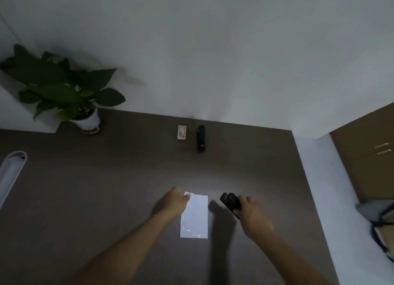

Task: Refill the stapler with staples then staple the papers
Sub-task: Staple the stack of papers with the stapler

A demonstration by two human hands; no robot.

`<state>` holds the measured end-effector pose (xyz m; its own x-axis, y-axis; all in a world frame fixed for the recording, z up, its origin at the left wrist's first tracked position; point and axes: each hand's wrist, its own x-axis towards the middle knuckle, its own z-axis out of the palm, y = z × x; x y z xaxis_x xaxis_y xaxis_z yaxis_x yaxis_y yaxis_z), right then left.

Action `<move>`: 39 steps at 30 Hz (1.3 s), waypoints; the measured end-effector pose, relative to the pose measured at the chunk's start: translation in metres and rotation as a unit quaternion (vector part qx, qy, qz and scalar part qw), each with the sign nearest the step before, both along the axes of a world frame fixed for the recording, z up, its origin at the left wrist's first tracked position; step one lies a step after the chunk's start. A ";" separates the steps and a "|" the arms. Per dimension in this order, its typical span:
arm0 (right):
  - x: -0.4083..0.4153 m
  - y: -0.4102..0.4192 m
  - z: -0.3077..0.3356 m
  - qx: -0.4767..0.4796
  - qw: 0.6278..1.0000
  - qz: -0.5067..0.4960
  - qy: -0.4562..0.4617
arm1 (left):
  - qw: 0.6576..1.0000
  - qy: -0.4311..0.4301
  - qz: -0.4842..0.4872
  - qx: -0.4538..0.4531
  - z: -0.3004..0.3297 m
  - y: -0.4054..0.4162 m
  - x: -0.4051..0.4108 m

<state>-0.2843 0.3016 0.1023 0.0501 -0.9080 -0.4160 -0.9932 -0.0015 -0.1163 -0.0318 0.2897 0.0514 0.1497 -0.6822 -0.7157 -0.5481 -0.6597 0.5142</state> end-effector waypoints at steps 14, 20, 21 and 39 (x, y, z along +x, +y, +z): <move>-0.011 -0.013 -0.083 0.042 0.993 0.101 0.050 | 0.970 -0.240 0.016 -0.021 -0.056 0.031 -0.062; -0.014 -0.017 -0.087 -0.010 0.996 0.088 0.012 | 0.977 -0.209 0.015 -0.039 -0.056 0.033 -0.054; -0.014 -0.020 -0.086 -0.034 0.997 0.067 -0.015 | 0.980 -0.191 0.031 -0.045 -0.057 0.034 -0.052; 0.024 -0.069 -0.134 0.010 0.994 -0.032 -0.104 | 1.000 -0.011 0.006 -0.013 -0.083 0.016 -0.035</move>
